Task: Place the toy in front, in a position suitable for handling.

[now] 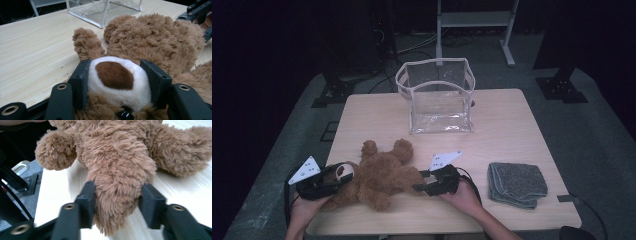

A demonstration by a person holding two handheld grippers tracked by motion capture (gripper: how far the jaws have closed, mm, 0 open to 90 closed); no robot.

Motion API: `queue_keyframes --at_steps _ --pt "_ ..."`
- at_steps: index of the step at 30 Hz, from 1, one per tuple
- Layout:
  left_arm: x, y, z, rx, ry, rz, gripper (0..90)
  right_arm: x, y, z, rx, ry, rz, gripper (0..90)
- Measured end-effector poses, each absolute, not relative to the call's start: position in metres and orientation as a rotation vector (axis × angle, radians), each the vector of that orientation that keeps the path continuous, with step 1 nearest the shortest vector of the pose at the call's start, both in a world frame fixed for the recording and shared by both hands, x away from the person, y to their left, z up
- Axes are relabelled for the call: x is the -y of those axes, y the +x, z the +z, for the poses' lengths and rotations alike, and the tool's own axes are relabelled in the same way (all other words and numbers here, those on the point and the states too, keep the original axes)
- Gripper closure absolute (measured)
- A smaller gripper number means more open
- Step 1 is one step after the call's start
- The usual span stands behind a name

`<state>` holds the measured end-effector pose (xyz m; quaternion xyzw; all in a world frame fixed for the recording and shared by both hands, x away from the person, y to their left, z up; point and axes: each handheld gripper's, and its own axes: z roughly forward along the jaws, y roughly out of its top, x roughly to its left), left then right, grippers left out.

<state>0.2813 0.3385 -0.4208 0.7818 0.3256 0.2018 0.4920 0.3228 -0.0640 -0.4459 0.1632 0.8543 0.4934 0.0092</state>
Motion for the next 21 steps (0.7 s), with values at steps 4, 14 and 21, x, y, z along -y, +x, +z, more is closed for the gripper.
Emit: queue_keyframes --at_steps 4,14,21 --pt "-0.338 0.282 -0.42 -0.796 1.892 0.493 44.2 0.064 0.326 -0.445 -2.682 0.525 1.553 63.7" --pt "-0.337 0.282 -0.413 -0.791 1.857 0.509 46.7 0.071 0.328 -0.43 -2.67 0.504 1.581 71.3" --pt "-0.336 0.282 -0.409 -0.784 1.841 0.518 47.3 0.074 0.325 -0.419 -2.642 0.48 1.582 73.7"
